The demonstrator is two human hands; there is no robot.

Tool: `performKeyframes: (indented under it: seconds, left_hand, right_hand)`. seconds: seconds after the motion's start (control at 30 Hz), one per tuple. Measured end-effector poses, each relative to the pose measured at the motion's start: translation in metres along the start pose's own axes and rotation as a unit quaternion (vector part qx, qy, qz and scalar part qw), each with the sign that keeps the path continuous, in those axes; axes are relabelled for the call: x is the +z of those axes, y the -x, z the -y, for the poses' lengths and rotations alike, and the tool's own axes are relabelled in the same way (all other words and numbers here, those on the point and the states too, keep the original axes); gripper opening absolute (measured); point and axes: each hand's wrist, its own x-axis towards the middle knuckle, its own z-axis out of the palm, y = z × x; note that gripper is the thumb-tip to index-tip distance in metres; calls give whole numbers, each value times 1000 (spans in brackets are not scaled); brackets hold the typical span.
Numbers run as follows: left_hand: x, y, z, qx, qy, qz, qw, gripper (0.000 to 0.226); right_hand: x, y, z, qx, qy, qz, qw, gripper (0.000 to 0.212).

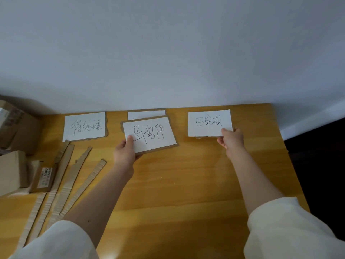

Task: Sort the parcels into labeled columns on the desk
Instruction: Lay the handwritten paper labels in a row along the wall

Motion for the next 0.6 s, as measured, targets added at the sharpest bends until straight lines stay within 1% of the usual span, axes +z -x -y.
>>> performKeyframes:
  seconds: [0.13,0.2,0.23,0.27,0.3,0.37,0.4,0.5,0.6]
  left_hand:
    - [6,-4,3,1,-7,-7,1000,23]
    - [9,-6,4,0,-7,-7,1000,24]
    - [11,-7,4,0,-7,-7,1000,24]
    - [12,-8,5,-1,-7,-5,1000,24]
    - [13,-9,5,-3,-8,-3,1000,24]
    - [15,-11,7,-2,-7,2,1000,24]
    - [16,-11,7,-2,-7,3,1000,24]
    - [19,-13,9,-5,-5,5,1000,23]
    - [21,-15,9,-9,-4,7,1000,23]
  right_hand:
    - [5,-10,-2,-9,40,-6,999,38]
    - [7,-15,-6,-38,142,-46,988,50]
    - [8,-17,-8,-60,211,-72,973,55]
    - [8,-18,-11,-93,274,-90,953,54]
    - [10,-18,-15,-135,321,-91,933,49]
    - [14,-17,-22,-216,383,-51,897,36]
    - [17,-15,-26,-239,405,-31,882,33]
    - [26,-14,-34,-259,463,2,848,33]
    - [34,-15,-36,-250,490,19,835,34]
